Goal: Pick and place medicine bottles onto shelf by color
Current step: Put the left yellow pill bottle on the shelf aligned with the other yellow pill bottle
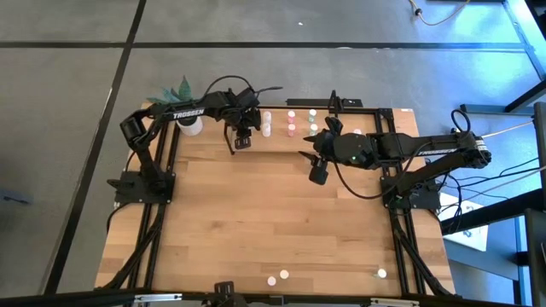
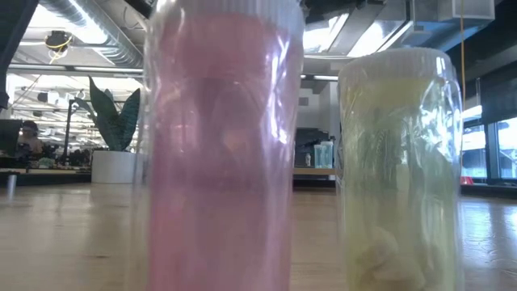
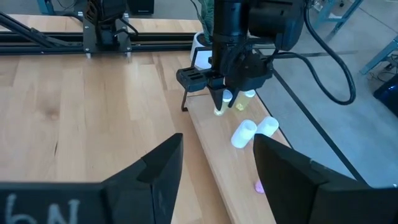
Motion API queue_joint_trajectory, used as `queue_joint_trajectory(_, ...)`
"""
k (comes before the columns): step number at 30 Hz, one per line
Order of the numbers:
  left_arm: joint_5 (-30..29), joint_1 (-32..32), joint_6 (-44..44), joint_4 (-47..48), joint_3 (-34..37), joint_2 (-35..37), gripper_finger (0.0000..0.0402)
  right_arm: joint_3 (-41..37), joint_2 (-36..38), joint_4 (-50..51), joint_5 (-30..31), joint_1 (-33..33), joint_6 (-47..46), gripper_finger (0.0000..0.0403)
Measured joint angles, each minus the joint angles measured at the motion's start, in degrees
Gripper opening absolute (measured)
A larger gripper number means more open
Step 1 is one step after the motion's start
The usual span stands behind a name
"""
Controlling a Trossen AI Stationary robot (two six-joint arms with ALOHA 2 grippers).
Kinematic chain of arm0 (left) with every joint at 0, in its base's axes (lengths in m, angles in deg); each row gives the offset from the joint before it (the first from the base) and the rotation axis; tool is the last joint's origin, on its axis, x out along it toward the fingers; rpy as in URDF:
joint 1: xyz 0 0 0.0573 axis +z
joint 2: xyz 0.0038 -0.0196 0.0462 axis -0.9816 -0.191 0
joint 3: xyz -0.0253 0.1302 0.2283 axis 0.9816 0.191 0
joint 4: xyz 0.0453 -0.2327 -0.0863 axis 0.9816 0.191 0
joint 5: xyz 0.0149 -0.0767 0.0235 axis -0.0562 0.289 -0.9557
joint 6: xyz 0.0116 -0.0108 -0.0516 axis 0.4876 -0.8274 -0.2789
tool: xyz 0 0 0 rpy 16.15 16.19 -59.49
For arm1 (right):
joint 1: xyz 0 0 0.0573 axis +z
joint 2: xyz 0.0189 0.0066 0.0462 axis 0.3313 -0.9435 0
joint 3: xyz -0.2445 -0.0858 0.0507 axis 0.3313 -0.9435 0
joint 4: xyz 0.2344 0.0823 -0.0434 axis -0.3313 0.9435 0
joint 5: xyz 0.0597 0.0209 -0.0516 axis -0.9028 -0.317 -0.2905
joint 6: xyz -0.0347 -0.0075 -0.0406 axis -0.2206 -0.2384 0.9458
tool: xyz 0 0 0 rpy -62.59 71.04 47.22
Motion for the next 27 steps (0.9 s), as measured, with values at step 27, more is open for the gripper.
queue_joint_trajectory(27, -2.8, 2.3, -0.4, -0.2, 0.0, 0.0, 0.0092, 0.0, 0.0, 0.0, 0.0, 0.0, 0.0, 0.0197)
